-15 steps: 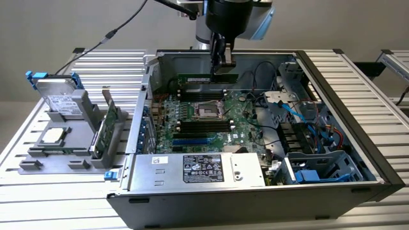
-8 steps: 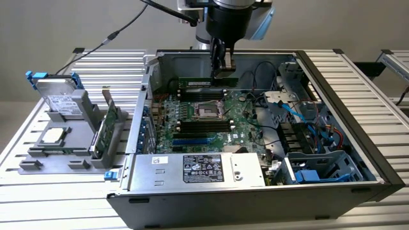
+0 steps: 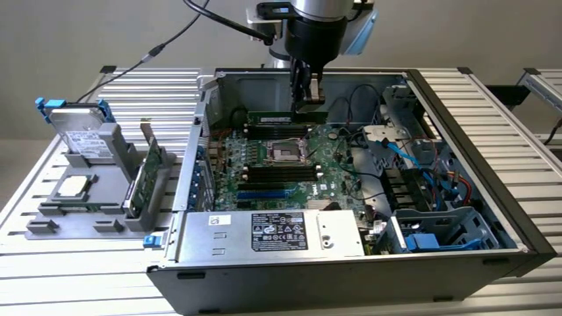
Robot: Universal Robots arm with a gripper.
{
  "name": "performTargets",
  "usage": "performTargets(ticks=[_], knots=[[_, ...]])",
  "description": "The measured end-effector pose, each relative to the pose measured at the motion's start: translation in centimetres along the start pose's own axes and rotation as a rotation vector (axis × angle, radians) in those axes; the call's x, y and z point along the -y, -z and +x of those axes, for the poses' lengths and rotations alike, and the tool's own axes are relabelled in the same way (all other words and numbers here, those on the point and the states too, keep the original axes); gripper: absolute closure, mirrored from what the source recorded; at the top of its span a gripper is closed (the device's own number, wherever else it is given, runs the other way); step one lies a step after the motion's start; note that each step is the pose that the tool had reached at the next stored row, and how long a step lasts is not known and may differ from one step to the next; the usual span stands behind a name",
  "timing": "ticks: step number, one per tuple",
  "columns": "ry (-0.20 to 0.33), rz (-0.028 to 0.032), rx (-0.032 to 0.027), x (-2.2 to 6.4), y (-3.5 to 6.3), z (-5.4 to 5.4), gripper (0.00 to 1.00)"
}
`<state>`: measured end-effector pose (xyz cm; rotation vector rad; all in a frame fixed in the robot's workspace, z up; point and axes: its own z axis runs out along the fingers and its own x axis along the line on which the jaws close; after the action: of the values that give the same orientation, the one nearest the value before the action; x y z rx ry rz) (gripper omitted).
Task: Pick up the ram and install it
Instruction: 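Pick up the ram and move it above insertion slot, then insert the ram into the slot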
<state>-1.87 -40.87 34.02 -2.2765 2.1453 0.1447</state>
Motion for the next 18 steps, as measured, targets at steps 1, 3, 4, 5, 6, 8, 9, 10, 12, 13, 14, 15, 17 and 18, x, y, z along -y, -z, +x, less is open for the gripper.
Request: performTargets(ticks=[1,3,4,5,6,8,9,10,12,13,14,15,17,18], knots=[[0.000,-0.0004,0.0001,0.02,0.01,0.00,0.86],[0.000,-0.0001,-0.0001,0.01,0.01,0.00,0.86],[0.000,0.0000,0.0000,0.01,0.00,0.00,0.86],[0.000,-0.0001,0.0001,0.01,0.00,0.00,0.86],[0.000,0.0000,0.0001,0.01,0.00,0.00,0.86],[0.000,0.0000,0.0001,0.01,0.00,0.00,0.86],[0.000,0.0000,0.0002,0.01,0.00,0.00,0.86],[0.000,0.0000,0.0002,0.01,0.00,0.00,0.86],[0.000,-0.0001,0.0001,0.01,0.00,0.00,0.86],[0.000,0.0000,0.0000,0.02,-0.10,0.01,0.86],[0.000,0.0000,-0.0009,-0.02,-0.27,0.02,0.86],[0.000,0.0000,-0.0018,-0.07,-0.43,0.03,0.86],[0.000,0.0000,-0.0033,-0.22,-0.80,0.04,0.86],[0.000,-0.0001,-0.0038,-0.32,-0.98,0.05,0.86]])
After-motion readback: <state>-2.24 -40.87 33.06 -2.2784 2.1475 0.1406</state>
